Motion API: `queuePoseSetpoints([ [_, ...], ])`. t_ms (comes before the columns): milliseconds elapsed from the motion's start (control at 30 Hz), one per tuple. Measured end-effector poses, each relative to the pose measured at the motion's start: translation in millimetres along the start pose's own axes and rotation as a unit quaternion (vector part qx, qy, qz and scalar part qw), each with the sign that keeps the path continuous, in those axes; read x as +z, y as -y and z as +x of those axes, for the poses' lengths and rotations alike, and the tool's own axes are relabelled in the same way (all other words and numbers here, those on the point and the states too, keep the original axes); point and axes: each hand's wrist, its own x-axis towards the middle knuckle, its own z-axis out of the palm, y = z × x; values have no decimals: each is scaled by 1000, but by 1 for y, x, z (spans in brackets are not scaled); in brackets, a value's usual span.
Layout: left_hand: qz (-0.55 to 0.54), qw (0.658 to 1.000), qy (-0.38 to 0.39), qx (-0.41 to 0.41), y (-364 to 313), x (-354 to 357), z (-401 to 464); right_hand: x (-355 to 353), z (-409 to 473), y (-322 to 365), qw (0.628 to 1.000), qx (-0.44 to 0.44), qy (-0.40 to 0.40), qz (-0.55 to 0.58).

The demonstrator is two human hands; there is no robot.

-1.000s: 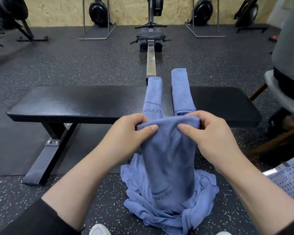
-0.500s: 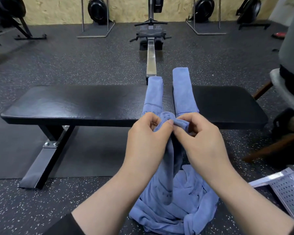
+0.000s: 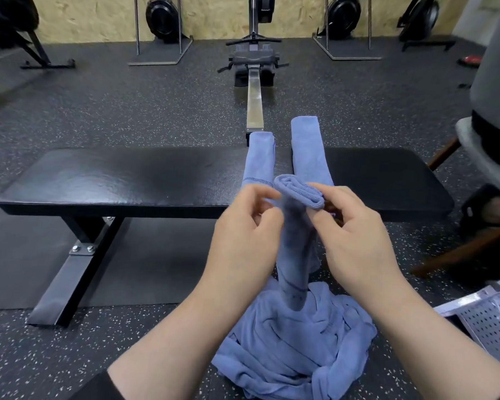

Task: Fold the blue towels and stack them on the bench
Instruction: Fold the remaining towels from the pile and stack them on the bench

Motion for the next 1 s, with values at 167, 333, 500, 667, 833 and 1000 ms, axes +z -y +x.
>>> queuePoseSetpoints([
  [167,23,995,93,-39,-2,-16,11,1,-4,0,996,27,42,80],
  [333,-52,997,52,-5,-8,-18,13,3,-4,-4,986,63,43,149],
  [500,-128,991,29,11,-23,-25,18,11,-14,-2,973,108,180,95],
  [667,-289,957,-17,-30,-32,-43,25,15,-18,-1,978,92,181,43],
  [833,-299,953,-37,-17,-34,-51,27,14,-21,-1,979,68,191,-25],
  [1000,-318,940,63,-102,-24,-42,20,12,-24,-1,985,60,162,8],
])
